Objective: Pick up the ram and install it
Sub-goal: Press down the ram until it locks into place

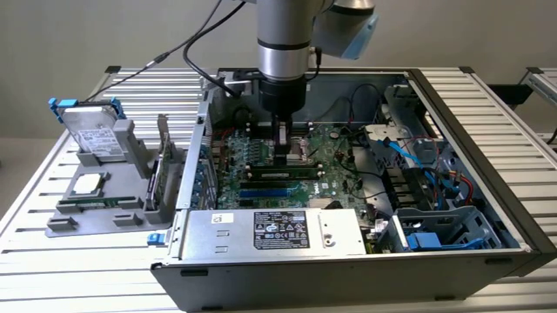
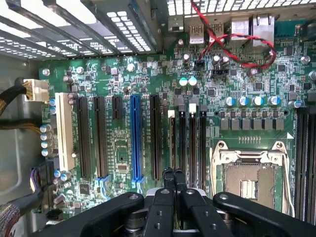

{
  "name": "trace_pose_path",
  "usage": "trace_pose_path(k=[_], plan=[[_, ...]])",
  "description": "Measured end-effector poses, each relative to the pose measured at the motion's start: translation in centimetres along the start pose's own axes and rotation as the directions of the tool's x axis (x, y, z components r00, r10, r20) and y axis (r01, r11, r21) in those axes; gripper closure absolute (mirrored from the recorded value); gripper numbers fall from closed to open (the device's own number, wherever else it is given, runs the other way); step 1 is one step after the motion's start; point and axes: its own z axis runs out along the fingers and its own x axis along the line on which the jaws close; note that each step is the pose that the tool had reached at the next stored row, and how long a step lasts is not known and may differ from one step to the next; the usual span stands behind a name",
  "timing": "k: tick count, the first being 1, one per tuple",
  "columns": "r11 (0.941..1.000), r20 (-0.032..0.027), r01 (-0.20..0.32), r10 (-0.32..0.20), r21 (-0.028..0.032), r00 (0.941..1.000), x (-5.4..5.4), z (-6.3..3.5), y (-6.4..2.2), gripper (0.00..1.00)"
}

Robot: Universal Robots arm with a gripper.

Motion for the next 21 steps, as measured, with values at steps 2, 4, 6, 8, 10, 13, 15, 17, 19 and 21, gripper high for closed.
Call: trace_pose_path(k=[2, 4, 6, 8, 10, 13, 15, 17, 19, 21], plan=[[1.0000, 0.0007, 0.000, 0.000, -0.0024, 1.0000, 0.12, -0.10, -0.55, 0.90], [1.0000, 0.0014, 0.001, -0.001, -0.0045, 1.0000, 0.22, -0.15, -0.97, 0.90], [1.0000, 0.0017, 0.001, -0.001, -0.0046, 1.0000, 0.21, -0.15, -1.01, 0.90], [1.0000, 0.0016, 0.001, -0.001, -0.0046, 1.0000, 0.22, -0.15, -1.02, 0.90], [1.0000, 0.0016, 0.001, -0.001, -0.0047, 1.0000, 0.21, -0.15, -1.02, 0.90], [1.0000, 0.0016, 0.001, -0.001, -0.0047, 1.0000, 0.22, -0.15, -1.02, 0.90], [1.0000, 0.0016, 0.001, -0.001, -0.0047, 1.0000, 0.21, -0.15, -1.02, 0.90], [1.0000, 0.0016, 0.001, -0.001, -0.0047, 1.0000, 0.22, -0.15, -1.02, 0.90], [1.0000, 0.0016, 0.001, -0.001, -0.0047, 1.0000, 0.22, -0.15, -1.02, 0.90], [1.0000, 0.0016, 0.001, -0.001, -0.0047, 1.0000, 0.21, -0.15, -1.02, 0.90]])
